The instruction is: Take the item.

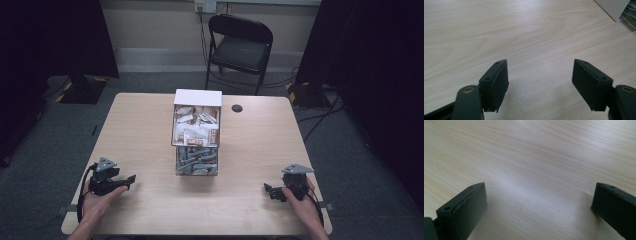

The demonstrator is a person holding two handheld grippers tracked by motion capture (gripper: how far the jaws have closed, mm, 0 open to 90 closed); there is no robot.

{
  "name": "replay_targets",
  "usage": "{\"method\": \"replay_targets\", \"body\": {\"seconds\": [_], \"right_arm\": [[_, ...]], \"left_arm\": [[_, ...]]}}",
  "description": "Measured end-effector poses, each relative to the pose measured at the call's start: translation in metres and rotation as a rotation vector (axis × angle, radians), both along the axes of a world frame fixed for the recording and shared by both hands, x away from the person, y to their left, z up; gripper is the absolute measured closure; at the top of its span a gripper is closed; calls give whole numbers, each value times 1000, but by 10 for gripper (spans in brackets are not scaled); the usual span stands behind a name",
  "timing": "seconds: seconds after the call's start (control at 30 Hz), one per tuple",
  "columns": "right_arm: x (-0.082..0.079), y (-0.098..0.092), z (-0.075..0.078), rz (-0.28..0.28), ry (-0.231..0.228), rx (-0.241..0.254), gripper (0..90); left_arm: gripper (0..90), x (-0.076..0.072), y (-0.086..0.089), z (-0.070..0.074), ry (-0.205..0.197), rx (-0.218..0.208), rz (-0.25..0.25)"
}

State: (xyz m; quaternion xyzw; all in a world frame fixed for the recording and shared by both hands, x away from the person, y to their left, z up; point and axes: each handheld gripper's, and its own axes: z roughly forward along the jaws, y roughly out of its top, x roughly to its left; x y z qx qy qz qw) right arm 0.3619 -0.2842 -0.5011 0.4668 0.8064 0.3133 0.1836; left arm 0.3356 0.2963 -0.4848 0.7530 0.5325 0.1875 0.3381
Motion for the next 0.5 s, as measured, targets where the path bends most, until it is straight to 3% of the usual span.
{"method": "replay_targets", "body": {"seconds": [0.17,0.5], "right_arm": [[0,0,0,0,0,0,0],[0,0,0,0,0,0,0]], "left_arm": [[330,-3,-8,10,-45,-12,-37],[402,-8,-22,19,-55,-56,-107]]}}
